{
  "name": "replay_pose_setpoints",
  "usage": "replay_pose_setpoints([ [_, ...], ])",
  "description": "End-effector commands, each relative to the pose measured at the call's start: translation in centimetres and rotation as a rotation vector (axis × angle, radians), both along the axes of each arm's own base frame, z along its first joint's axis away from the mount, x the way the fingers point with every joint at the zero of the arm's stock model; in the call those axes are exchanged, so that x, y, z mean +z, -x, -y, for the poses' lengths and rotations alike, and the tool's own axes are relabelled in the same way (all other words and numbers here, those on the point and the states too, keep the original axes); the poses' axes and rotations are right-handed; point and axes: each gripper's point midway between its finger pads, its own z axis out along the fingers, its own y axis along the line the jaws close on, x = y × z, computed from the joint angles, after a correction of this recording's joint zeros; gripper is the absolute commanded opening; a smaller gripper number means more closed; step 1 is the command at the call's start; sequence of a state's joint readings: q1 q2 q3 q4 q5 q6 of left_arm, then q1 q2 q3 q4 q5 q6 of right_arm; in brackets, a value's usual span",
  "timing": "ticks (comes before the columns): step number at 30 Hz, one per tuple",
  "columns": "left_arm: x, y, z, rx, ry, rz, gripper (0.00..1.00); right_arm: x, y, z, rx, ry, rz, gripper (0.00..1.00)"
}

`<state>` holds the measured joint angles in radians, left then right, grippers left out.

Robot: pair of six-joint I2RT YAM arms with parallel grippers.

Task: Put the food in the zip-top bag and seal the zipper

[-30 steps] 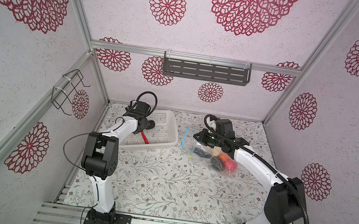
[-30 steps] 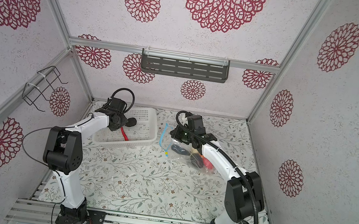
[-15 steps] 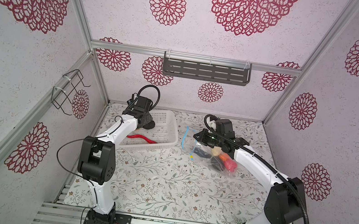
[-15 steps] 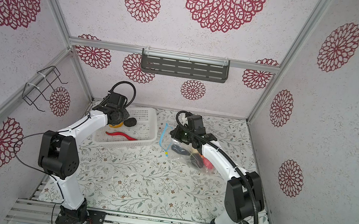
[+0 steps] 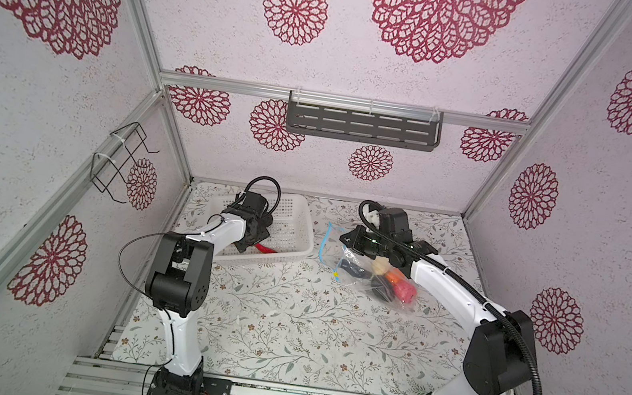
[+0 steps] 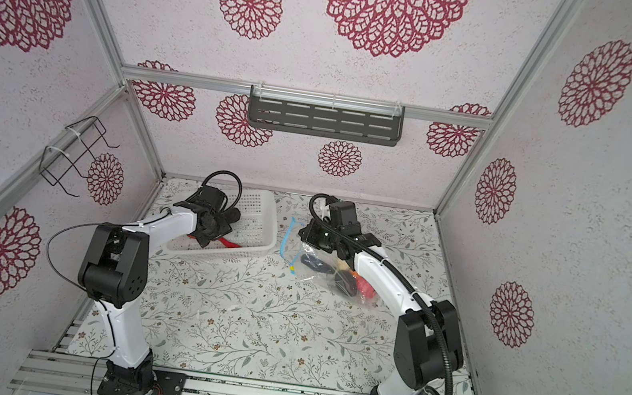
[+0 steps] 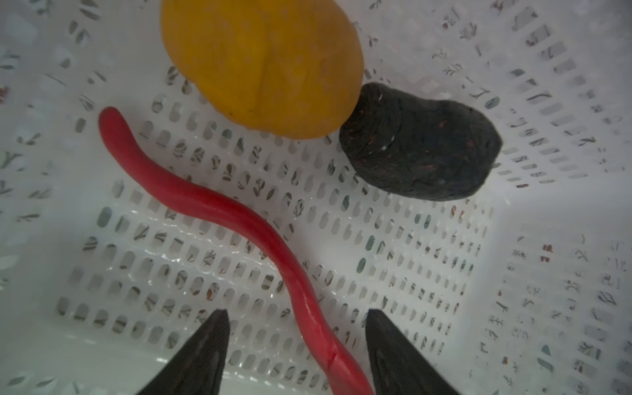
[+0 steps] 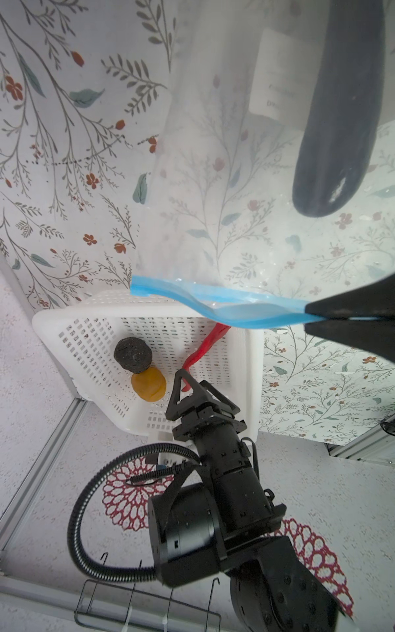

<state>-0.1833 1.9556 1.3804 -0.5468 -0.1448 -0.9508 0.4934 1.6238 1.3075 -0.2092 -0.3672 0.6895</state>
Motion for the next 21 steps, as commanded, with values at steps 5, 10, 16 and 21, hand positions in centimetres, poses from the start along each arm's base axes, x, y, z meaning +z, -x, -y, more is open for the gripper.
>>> replay_pose_setpoints([
  [5, -3.3, -0.9, 1.3, -0.004, 0.045, -0.045, 0.68, 2.4, -0.3, 0.1, 0.008, -0.021, 0.054, 0.00],
  [10, -4.6, -0.7, 1.6, -0.005, 0.039, -0.076, 0.57, 2.3, -0.2, 0.2, 0.006, -0.019, 0.053, 0.00],
  [16, -4.6, -0.3, 1.2, 0.002, 0.015, -0.090, 0.37, 2.4, -0.2, 0.2, 0.007, -0.022, 0.056, 0.00],
  [21, -3.4, -0.4, 0.9, 0.007, -0.003, -0.075, 0.24, 2.4, -0.2, 0.1, 0.010, -0.025, 0.058, 0.00],
])
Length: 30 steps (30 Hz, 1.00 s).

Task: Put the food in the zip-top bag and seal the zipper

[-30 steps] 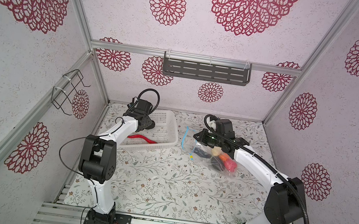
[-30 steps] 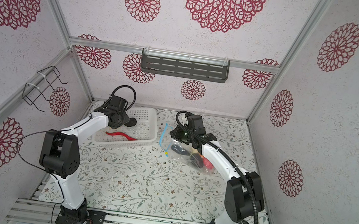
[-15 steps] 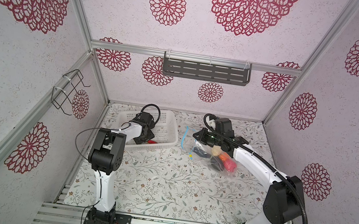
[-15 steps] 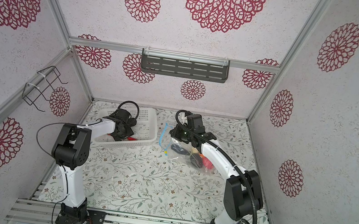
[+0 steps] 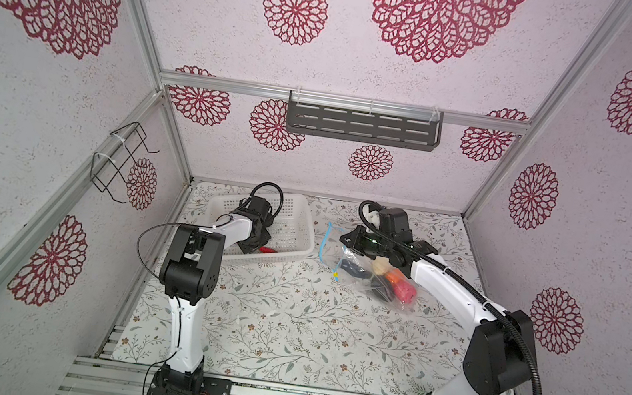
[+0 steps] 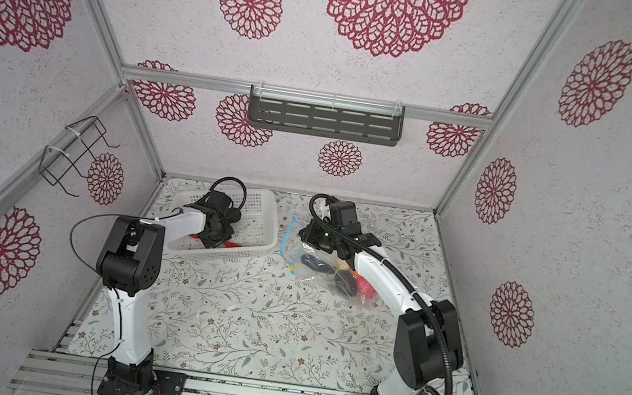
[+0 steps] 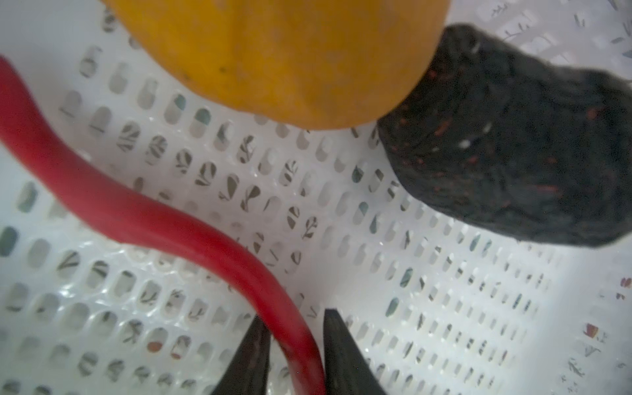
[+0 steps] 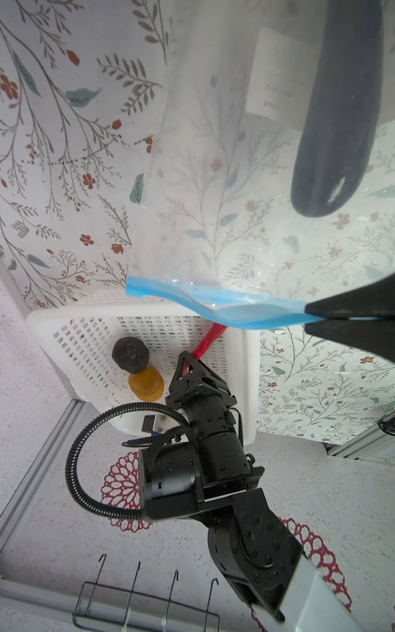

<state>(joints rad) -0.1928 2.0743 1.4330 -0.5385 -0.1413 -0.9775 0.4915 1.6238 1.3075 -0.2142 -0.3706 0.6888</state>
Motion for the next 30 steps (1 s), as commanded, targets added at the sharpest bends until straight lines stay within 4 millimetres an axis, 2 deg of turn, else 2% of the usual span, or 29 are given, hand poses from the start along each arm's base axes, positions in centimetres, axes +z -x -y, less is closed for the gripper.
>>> replay_pose_setpoints([
  [1, 0.2, 0.5, 0.1, -0.007, -0.009, -0.018, 0.21, 2.5, -0.2, 0.1, 0.008, -0.026, 0.063, 0.00],
  [6, 1.7, 0.2, 0.2, -0.006, -0.013, 0.007, 0.14, 2.5, -0.2, 0.2, 0.005, -0.025, 0.063, 0.00],
  [13, 4.4, -0.2, 0.2, -0.001, -0.022, 0.059, 0.09, 2.4, -0.1, 0.2, 0.006, -0.025, 0.061, 0.00],
  [21, 5.8, -0.6, -0.1, 0.006, -0.038, 0.087, 0.06, 2.5, -0.1, 0.3, 0.005, -0.026, 0.064, 0.00],
  [22, 7.8, -0.8, -0.1, 0.008, -0.031, 0.129, 0.06, 2.5, 0.0, 0.3, 0.005, -0.025, 0.065, 0.00],
  [26, 9.6, -0.9, 0.0, 0.017, -0.021, 0.166, 0.06, 2.6, -0.1, 0.4, 0.001, -0.024, 0.065, 0.00],
  [30, 12.5, -0.7, 0.8, 0.008, -0.031, 0.229, 0.06, 2.7, -0.1, 0.4, 0.001, -0.026, 0.069, 0.00],
])
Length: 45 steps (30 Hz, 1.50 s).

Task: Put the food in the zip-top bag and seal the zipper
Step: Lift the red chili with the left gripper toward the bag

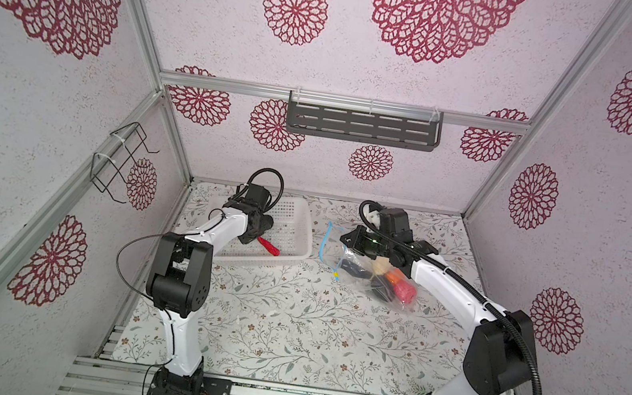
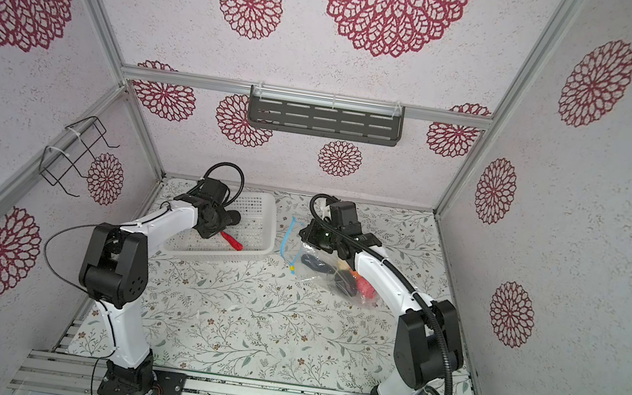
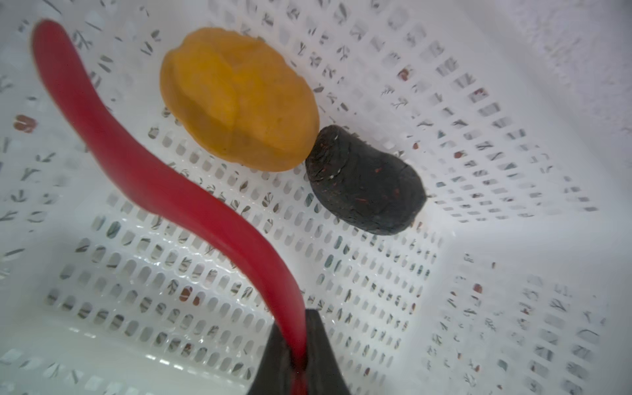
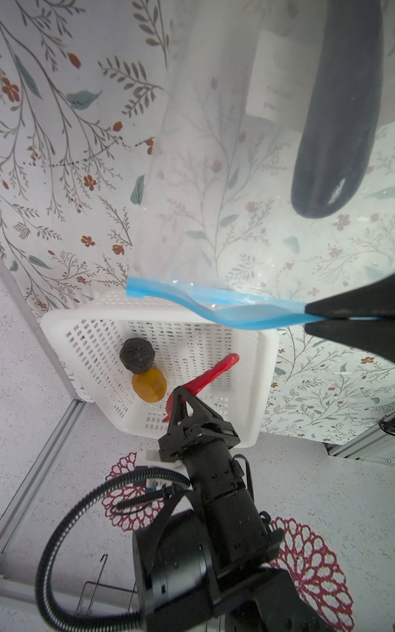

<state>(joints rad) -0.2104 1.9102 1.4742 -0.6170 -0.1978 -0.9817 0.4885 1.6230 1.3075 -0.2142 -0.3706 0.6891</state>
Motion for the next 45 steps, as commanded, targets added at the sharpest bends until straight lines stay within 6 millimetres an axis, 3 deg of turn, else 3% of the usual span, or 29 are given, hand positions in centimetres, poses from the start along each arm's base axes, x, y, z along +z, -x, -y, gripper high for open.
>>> replay_pose_setpoints([
  [1, 5.1, -0.3, 1.1, -0.006, -0.017, 0.111, 0.06, 2.6, 0.0, 0.2, 0.005, -0.024, 0.068, 0.00],
  [9, 10.7, 0.6, 5.6, -0.068, -0.073, 0.258, 0.06, 2.9, -0.1, 0.2, 0.006, -0.032, 0.072, 0.00],
  [15, 13.0, 1.3, 10.4, -0.137, -0.044, 0.337, 0.06, 3.2, -0.1, 0.3, 0.005, -0.035, 0.073, 0.00],
  [25, 16.1, 3.1, 14.5, -0.180, 0.044, 0.461, 0.06, 3.5, 0.0, 0.5, 0.003, -0.056, 0.073, 0.00],
  [28, 16.1, 3.3, 16.1, -0.202, 0.055, 0.487, 0.06, 3.6, 0.1, 0.4, 0.006, -0.067, 0.072, 0.00],
  [35, 14.1, 2.7, 19.1, -0.253, 0.020, 0.445, 0.06, 4.0, 0.2, 0.4, 0.009, -0.076, 0.071, 0.00],
  [45, 11.8, 2.7, 20.2, -0.271, 0.022, 0.412, 0.07, 4.1, 0.1, 0.7, 0.007, -0.110, 0.060, 0.00],
])
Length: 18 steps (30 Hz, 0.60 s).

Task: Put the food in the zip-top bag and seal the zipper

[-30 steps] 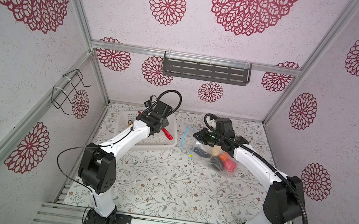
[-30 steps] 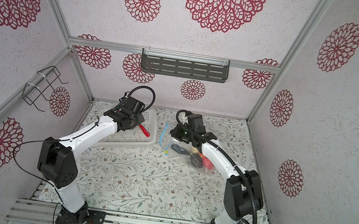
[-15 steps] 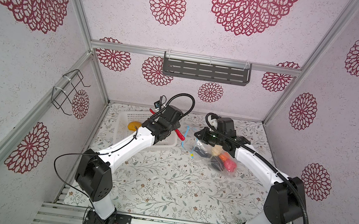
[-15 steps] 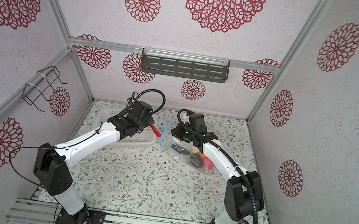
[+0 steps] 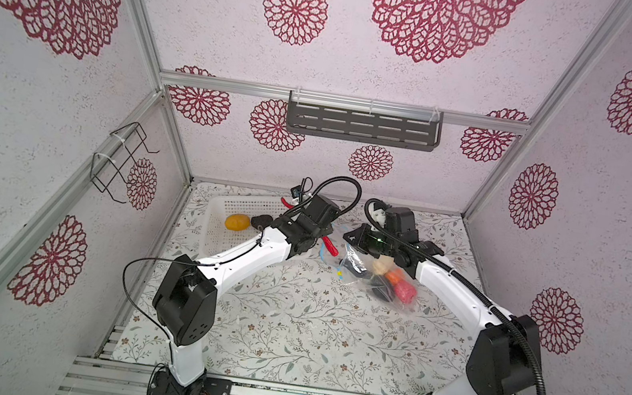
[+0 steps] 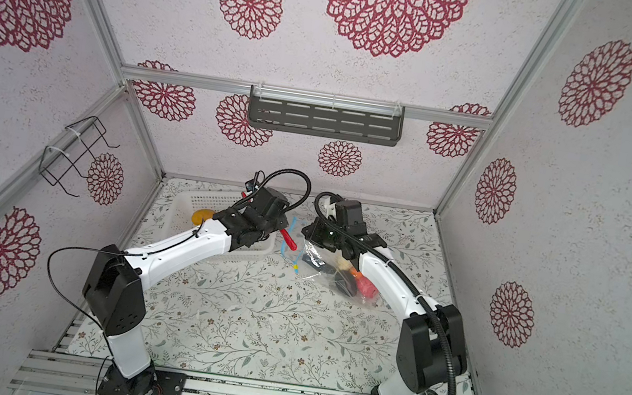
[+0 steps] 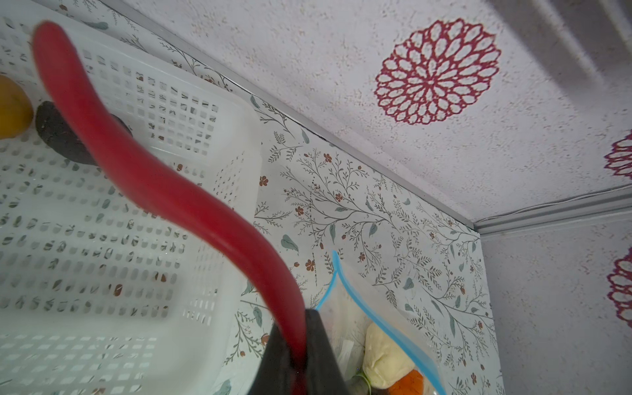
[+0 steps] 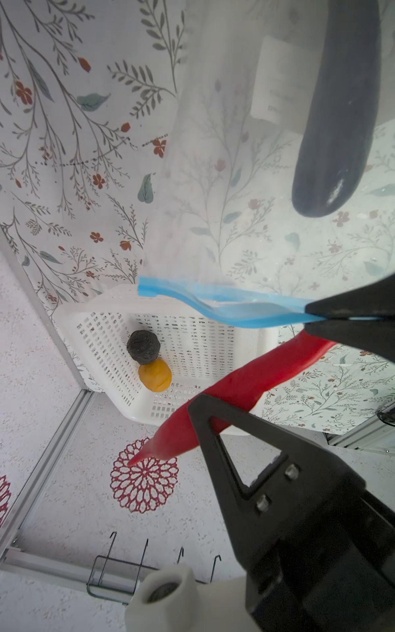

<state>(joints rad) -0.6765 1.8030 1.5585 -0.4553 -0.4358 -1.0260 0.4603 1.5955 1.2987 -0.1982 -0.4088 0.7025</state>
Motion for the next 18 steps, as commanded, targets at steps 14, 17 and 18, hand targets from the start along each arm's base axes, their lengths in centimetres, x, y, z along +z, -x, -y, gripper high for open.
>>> replay_pose_setpoints([
  [14, -1.3, 0.0, 1.9, -0.032, -0.041, -0.009, 0.09, 3.2, -0.6, -0.1, 0.012, -0.097, 0.042, 0.00],
  [17, -1.3, 0.1, 2.4, -0.043, -0.050, -0.006, 0.10, 3.2, -0.6, -0.1, 0.015, -0.102, 0.041, 0.00],
  [18, -1.3, 0.2, 2.7, -0.049, -0.053, -0.004, 0.11, 3.2, -0.6, -0.1, 0.014, -0.104, 0.040, 0.00],
])
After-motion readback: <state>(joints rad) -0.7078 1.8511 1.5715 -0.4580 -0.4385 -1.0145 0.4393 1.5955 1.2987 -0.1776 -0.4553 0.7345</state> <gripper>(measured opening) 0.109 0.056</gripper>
